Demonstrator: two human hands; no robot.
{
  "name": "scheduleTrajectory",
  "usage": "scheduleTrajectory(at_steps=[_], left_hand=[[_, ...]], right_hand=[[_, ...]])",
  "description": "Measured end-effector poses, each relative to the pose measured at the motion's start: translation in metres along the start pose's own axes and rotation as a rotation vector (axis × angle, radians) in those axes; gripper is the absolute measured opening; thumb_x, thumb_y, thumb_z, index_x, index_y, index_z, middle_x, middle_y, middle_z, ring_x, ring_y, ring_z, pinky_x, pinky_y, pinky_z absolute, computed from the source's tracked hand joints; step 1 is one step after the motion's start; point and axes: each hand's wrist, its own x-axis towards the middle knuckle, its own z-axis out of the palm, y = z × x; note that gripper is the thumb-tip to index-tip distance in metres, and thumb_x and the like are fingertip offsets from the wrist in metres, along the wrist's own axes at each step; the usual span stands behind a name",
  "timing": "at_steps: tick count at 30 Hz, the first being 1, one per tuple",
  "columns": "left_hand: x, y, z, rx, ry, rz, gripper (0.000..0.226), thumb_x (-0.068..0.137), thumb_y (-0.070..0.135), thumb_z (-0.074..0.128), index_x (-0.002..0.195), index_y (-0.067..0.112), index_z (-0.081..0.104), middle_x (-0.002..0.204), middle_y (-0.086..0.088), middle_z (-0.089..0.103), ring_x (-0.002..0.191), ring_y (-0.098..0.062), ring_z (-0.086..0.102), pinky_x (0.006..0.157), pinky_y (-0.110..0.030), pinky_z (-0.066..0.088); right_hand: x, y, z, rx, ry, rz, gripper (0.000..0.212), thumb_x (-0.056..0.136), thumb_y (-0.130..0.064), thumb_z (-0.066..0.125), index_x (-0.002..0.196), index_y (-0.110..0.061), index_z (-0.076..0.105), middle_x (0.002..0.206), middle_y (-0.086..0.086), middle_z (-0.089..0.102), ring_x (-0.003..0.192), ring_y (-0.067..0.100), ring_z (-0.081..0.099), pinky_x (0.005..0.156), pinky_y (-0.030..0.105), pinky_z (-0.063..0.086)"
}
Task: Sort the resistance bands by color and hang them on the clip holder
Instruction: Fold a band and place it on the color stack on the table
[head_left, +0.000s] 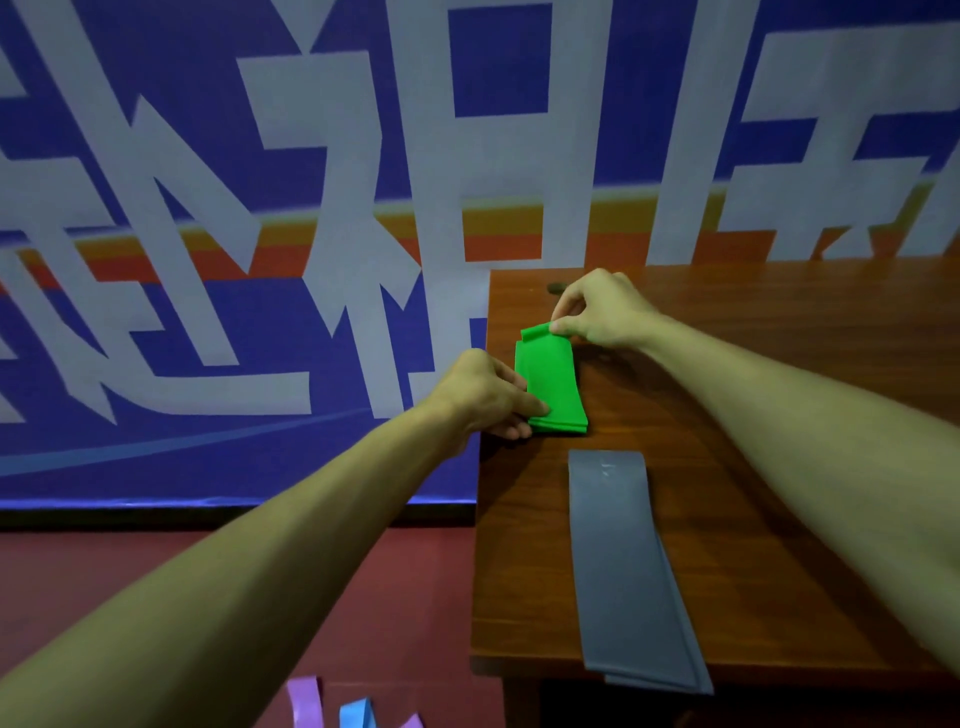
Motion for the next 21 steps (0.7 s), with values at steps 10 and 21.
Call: scheduleTrajectory(at_steps=[10, 21], left_hand=[[0.0, -0.004, -0.001, 0.02, -0.017, 0.016, 0.037, 0.082, 0.0, 0.069, 0.113, 0.001, 0.048, 0.07, -0.01, 0.063, 0.042, -0.008, 0.059, 0.046, -0.018, 0.052], [-0.016, 0.009, 0.0, 0.211, 0.122, 0.158, 0.007, 0.091, 0.01, 0.062, 0.096, 0.012, 0.058, 0.104, -0.011, 0.062, 0.066, -0.01, 0.056, 0.039, -0.013, 0.042]], right_hand=[[-0.002, -0.001, 0.021, -0.073, -0.027, 0.025, 0.008, 0.084, -0.027, 0.073, 0.078, -0.026, 0.068, 0.093, 0.0, 0.065, 0.095, 0.019, 0.06, 0.084, 0.038, 0.053], [-0.024, -0.018, -0.003, -0.174, 0.098, -0.04, 0.02, 0.086, -0.015, 0.066, 0.105, -0.02, 0.068, 0.118, 0.004, 0.061, 0.106, 0.024, 0.06, 0.09, 0.039, 0.051]])
